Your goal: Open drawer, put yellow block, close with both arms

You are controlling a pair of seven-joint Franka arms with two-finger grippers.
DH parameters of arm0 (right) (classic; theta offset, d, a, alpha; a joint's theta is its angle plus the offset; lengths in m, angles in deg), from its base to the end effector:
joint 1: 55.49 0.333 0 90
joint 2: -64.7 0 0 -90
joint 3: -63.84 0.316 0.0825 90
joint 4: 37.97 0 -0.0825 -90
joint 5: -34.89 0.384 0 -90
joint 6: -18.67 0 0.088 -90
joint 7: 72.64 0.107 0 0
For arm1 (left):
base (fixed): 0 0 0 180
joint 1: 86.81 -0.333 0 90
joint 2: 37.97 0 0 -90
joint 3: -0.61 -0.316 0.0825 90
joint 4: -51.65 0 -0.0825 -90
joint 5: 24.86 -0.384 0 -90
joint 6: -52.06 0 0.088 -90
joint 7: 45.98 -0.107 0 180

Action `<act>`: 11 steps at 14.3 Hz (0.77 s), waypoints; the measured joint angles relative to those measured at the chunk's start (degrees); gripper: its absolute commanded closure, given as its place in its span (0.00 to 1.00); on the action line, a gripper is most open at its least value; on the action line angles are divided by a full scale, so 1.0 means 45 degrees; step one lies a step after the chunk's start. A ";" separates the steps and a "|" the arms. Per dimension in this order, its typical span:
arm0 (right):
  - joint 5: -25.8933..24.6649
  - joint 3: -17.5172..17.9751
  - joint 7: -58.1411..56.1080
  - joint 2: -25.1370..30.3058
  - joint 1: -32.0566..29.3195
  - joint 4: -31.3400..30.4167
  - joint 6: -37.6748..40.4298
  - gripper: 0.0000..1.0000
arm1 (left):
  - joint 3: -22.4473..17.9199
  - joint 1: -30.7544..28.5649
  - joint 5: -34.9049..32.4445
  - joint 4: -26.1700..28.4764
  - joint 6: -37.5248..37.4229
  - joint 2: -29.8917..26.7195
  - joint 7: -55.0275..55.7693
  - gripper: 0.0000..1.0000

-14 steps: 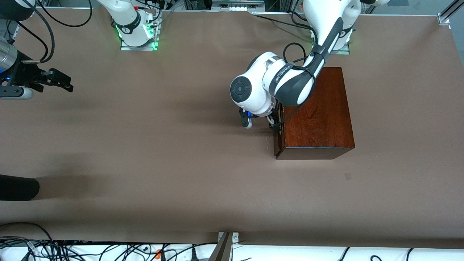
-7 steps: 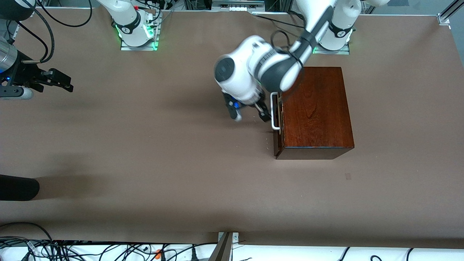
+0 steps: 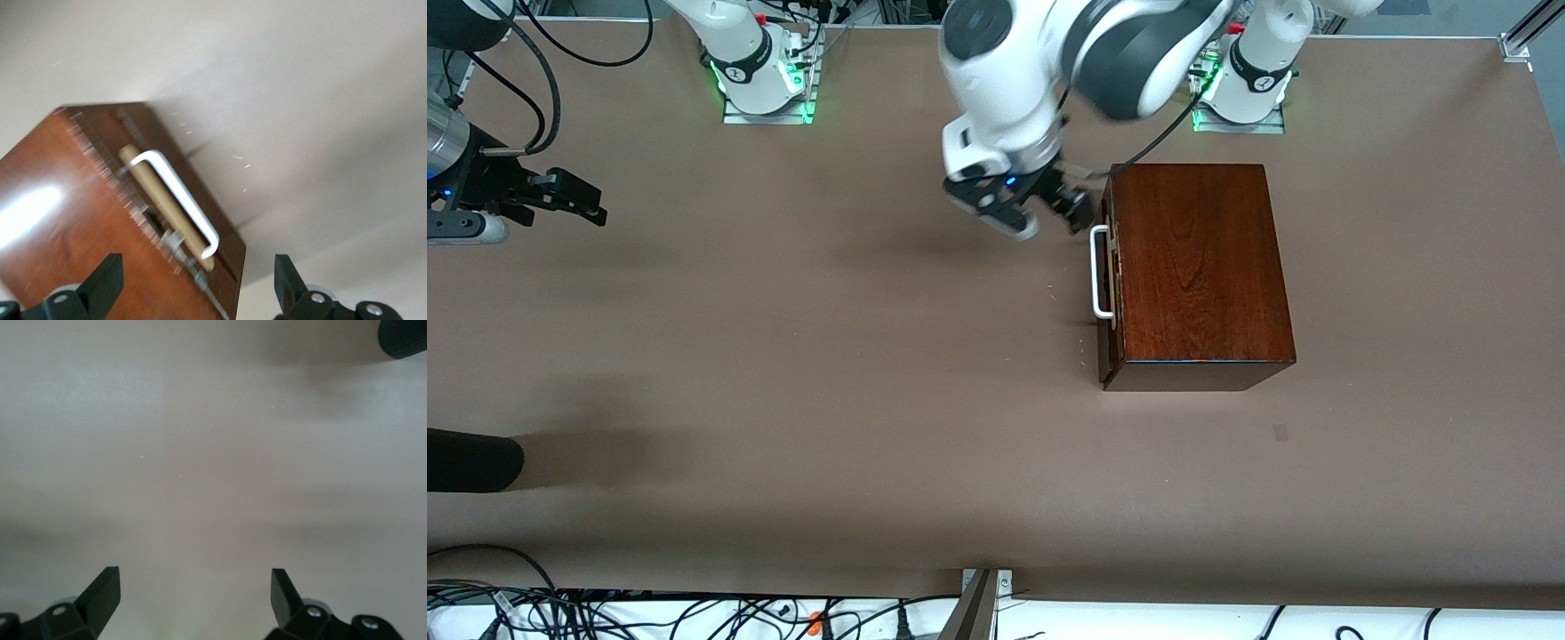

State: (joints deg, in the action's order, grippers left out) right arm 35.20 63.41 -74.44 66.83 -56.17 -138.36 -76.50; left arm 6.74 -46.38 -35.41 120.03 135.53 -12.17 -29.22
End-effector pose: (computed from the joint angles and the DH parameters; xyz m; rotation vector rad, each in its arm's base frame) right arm 0.5446 -0.0101 0.5667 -3.1334 -0.0179 0.0843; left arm 0.4853 -0.4587 0.5167 -2.8308 0.7376 0.1255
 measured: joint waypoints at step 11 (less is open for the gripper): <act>0.0002 -0.0007 0.0001 -0.0001 -0.0003 0.0001 0.0001 0.00 | -0.0088 -0.5974 0.2125 0.0323 -0.2011 -0.2974 -0.0099 0.00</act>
State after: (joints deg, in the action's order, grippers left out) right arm 35.21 63.38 -74.44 66.83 -56.19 -138.35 -76.50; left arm 6.35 -73.26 -25.85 121.48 126.48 -25.55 -29.67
